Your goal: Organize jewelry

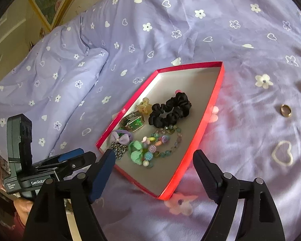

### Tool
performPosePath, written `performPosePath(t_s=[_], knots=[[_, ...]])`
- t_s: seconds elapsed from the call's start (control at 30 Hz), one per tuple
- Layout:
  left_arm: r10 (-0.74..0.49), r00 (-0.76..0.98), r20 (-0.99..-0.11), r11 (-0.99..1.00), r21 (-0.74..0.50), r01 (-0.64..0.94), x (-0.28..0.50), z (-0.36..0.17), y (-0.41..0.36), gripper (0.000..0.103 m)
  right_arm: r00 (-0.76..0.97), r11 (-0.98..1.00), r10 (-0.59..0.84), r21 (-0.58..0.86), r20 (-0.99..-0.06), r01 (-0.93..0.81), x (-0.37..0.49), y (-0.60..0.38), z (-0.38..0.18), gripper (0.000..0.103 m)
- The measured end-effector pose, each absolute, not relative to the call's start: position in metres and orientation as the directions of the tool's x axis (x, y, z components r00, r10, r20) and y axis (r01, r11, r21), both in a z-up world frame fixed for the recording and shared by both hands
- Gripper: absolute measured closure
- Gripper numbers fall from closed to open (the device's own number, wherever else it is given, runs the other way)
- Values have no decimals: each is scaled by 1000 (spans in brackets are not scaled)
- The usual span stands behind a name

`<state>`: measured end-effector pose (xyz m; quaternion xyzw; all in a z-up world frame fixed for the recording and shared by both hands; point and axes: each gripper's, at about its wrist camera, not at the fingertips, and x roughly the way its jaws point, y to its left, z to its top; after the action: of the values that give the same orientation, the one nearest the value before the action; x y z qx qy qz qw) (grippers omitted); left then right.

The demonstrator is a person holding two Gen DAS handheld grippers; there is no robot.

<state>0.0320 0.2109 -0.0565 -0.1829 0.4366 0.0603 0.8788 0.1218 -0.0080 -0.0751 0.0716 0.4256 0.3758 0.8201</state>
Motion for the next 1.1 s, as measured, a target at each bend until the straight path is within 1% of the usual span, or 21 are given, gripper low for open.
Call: performPosePath(t_s=[0.1,0.2,0.3,0.4,0.53,0.7,0.87,0.93,1.0,1.1], knots=[[-38,614,-788,923,-263,-281,24,-54,207,17,366,704,685,443,-629,-556,116,-13,-74,18],[-6,628,-778,927,-240,-289,14,-49,202,12,388,711,681,434,-621,-554,110,-19,-71,14],[34,638,-769,933,-205,-296,6,-46,196,9,415,719,675,417,-610,-555,103,-26,-68,14],[62,647,-760,936,-180,-302,1,-44,191,8,442,726,670,400,-597,-560,95,-31,-64,13],[101,658,-746,941,-142,-306,-6,-39,185,8,490,739,654,349,-577,-576,82,-37,-55,9],[168,691,-703,945,-86,-317,-17,-25,178,6,555,758,630,278,-543,-590,69,-44,-37,3],[236,734,-637,945,-24,-325,-27,-8,170,0,603,768,614,209,-509,-606,58,-47,-18,0],[259,747,-612,944,-2,-329,-30,-5,167,0,619,764,618,183,-485,-619,52,-47,-15,0],[280,741,-611,943,30,-331,-28,-10,164,0,609,757,621,178,-492,-628,51,-44,-19,0],[264,727,-634,948,31,-317,-24,-22,162,0,588,761,615,199,-525,-617,55,-42,-34,0]])
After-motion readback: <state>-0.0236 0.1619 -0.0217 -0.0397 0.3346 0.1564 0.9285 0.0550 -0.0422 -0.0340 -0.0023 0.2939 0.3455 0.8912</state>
